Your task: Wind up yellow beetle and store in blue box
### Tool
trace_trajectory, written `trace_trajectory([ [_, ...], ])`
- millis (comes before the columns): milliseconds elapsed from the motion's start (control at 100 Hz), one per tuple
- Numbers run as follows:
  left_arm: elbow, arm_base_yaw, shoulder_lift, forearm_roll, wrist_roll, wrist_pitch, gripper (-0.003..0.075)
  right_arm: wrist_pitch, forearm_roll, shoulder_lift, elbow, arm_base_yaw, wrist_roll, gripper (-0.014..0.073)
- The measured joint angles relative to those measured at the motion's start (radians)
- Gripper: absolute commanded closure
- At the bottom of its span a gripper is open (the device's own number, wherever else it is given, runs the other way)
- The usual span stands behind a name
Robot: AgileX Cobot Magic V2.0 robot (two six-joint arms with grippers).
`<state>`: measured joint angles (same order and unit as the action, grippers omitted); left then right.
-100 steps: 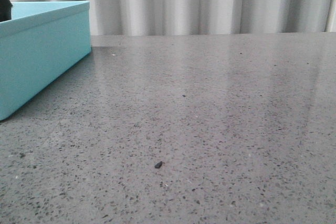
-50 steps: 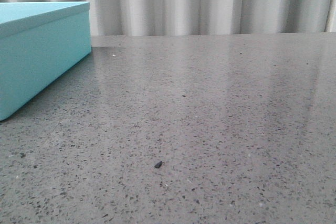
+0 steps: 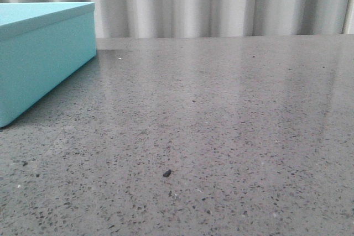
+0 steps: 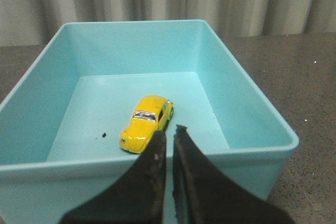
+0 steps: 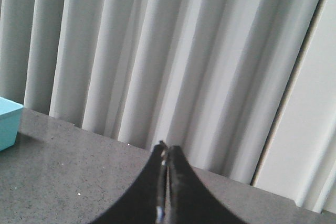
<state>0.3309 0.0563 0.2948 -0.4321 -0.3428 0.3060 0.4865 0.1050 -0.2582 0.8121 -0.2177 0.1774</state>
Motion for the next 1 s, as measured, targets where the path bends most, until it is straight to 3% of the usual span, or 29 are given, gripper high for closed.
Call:
trace_trajectory([
  [180, -0.078, 0.0, -0.053, -0.022, 0.0, -0.01, 0.0741, -0.009, -0.009, 0.0, 0.0, 0.0, 0.0, 0.0646],
  [800, -0.084, 0.0, -0.055, -0.131, 0.0, -0.023, 0.0741, -0.009, -0.013, 0.0, -0.002, 0.0, 0.0, 0.0646],
  [1000, -0.16, 0.0, -0.055, -0.147, 0.0, -0.066, 0.0741, 0.006, -0.014, 0.0, -0.002, 0.0, 0.0, 0.0646],
])
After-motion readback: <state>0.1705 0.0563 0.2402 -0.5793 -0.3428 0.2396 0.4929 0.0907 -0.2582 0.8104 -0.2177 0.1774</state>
